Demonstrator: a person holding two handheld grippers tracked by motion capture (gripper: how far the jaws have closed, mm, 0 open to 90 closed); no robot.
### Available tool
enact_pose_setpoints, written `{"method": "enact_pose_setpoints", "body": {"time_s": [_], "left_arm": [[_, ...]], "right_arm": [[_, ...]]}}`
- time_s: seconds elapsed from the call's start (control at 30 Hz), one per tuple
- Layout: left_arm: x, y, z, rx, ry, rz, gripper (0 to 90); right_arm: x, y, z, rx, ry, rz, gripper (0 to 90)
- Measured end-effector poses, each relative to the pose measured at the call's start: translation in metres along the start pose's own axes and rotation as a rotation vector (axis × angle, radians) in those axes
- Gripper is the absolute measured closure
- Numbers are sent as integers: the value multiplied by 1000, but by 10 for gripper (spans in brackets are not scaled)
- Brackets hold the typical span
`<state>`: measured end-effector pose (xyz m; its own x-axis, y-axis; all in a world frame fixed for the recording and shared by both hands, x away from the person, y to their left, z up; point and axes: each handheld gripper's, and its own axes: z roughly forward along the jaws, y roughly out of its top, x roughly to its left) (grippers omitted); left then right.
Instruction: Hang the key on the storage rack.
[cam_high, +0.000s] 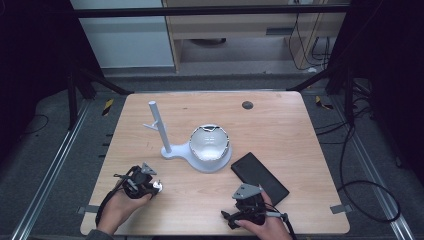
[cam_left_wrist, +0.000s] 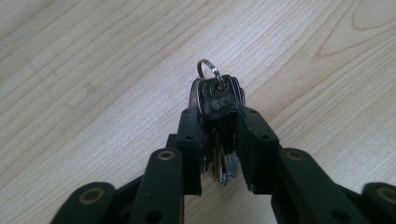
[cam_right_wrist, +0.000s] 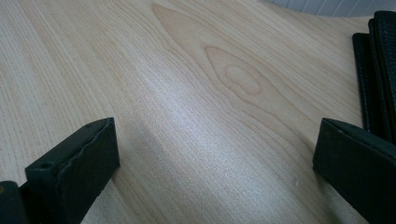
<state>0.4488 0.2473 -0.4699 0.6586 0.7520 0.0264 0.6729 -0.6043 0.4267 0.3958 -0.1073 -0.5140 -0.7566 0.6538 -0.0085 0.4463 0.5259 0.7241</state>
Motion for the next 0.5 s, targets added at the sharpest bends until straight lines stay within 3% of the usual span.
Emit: {"method": "enact_pose_setpoints", "body": {"time_s": [0.27, 0.5], "left_arm": [[1, 0, -2, 0, -10, 17, 850], [0, 0, -5, -9, -7, 27, 854]], "right_arm": [[0, 0, 0, 0, 0, 0, 5], [0, 0, 0, 2, 0, -1, 5]]}}
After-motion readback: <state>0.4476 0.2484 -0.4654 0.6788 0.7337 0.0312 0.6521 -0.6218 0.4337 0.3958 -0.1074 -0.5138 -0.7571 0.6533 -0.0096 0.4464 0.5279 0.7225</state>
